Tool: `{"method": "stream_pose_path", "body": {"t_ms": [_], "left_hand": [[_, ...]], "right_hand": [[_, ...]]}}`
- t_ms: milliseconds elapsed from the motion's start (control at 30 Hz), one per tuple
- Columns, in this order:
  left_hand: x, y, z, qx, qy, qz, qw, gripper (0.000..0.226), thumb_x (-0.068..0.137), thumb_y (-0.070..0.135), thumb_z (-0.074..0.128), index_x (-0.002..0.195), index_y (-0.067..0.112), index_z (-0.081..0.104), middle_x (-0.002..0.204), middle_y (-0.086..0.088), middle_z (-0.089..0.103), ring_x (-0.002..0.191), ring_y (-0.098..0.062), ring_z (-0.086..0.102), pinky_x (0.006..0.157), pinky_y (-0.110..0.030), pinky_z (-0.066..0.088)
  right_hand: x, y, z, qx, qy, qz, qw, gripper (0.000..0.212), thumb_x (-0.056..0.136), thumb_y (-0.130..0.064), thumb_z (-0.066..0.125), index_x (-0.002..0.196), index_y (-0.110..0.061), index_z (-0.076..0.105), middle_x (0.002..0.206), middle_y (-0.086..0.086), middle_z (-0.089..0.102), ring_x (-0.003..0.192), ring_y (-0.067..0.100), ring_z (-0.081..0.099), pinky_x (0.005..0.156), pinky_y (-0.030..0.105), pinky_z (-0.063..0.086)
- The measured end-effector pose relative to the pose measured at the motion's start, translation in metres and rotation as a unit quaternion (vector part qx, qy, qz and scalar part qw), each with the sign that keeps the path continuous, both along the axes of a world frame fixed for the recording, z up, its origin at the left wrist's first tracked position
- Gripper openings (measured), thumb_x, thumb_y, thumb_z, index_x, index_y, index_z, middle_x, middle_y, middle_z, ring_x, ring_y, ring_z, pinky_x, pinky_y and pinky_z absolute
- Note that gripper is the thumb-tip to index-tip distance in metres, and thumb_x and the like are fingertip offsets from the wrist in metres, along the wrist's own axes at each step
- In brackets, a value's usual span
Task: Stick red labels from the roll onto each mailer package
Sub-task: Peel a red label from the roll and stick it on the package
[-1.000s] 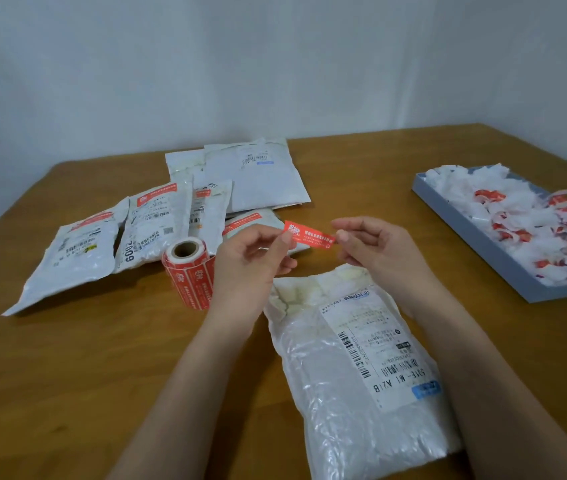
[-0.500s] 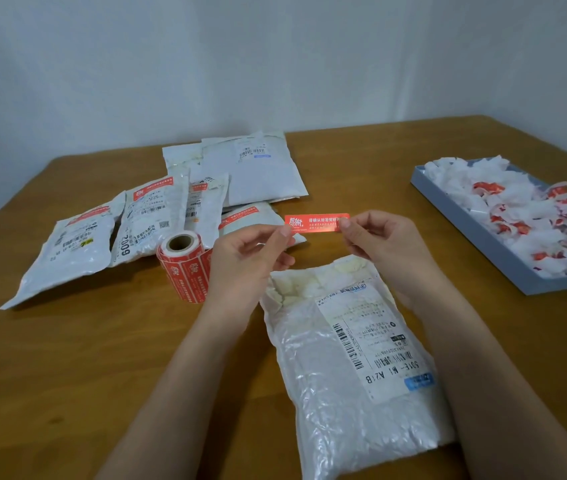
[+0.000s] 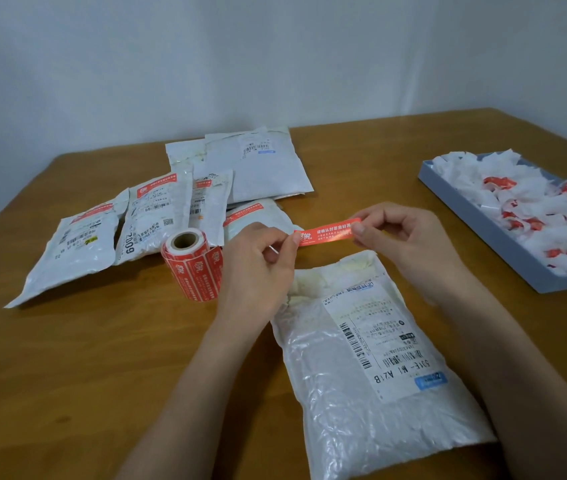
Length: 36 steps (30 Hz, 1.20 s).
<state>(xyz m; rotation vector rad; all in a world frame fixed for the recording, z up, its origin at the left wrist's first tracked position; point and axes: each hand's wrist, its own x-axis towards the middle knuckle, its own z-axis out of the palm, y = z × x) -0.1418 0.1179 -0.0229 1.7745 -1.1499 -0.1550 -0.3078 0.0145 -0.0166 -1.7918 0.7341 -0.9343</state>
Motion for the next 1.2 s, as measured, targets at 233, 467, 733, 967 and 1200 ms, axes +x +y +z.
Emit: {"method": "stream_pose_path", "body": {"t_ms": [233, 467, 733, 967, 1200], "left_hand": [[-0.001, 0.0, 0.001, -0.004, -0.008, -0.008, 1.0, 0.022, 0.091, 0.024, 0.064, 0.072, 0.013, 0.065, 0.074, -0.001, 0.06, 0.069, -0.013, 0.055, 0.059, -0.016, 0.042], [-0.009, 0.006, 0.01, 0.089, 0.118, -0.055, 0.987, 0.023, 0.089, 0.028, 0.067, 0.073, 0.012, 0.066, 0.07, -0.016, 0.068, 0.061, -0.028, 0.061, 0.053, -0.03, 0.047], [-0.005, 0.003, -0.001, 0.232, 0.115, -0.063, 0.964, 0.019, 0.089, 0.025, 0.066, 0.075, 0.012, 0.068, 0.078, -0.004, 0.071, 0.077, -0.017, 0.069, 0.08, -0.039, 0.058], [-0.004, 0.002, -0.003, 0.285, 0.082, -0.061, 0.953, 0.021, 0.092, 0.025, 0.062, 0.076, 0.013, 0.069, 0.084, -0.003, 0.068, 0.081, -0.014, 0.064, 0.075, -0.028, 0.054], [-0.006, -0.001, -0.006, 0.31, 0.042, -0.054, 0.948, 0.023, 0.093, 0.026, 0.061, 0.076, 0.014, 0.07, 0.077, 0.001, 0.063, 0.072, -0.009, 0.058, 0.056, -0.02, 0.039]], "right_hand": [[0.0, 0.0, -0.008, 0.07, -0.065, 0.016, 0.995, 0.025, 0.076, -0.032, 0.069, 0.08, -0.007, 0.069, 0.09, 0.006, 0.069, 0.089, 0.02, 0.064, 0.078, 0.029, 0.057], [-0.001, 0.002, -0.009, 0.052, -0.011, -0.039, 0.998, 0.023, 0.081, -0.033, 0.07, 0.075, -0.01, 0.069, 0.087, -0.003, 0.071, 0.08, 0.011, 0.065, 0.072, 0.025, 0.058], [0.001, 0.007, -0.014, -0.024, 0.219, -0.069, 0.973, 0.027, 0.087, -0.031, 0.068, 0.071, -0.009, 0.068, 0.088, -0.011, 0.067, 0.08, 0.006, 0.064, 0.077, 0.028, 0.052], [0.005, 0.006, -0.024, -0.081, 0.294, -0.062, 0.95, 0.028, 0.088, -0.026, 0.067, 0.071, -0.004, 0.067, 0.093, -0.007, 0.063, 0.081, 0.002, 0.059, 0.066, 0.011, 0.042], [0.007, 0.009, -0.023, -0.102, 0.318, -0.056, 0.941, 0.03, 0.087, -0.024, 0.069, 0.068, -0.001, 0.067, 0.093, -0.003, 0.063, 0.084, 0.004, 0.056, 0.073, 0.019, 0.042]]}}
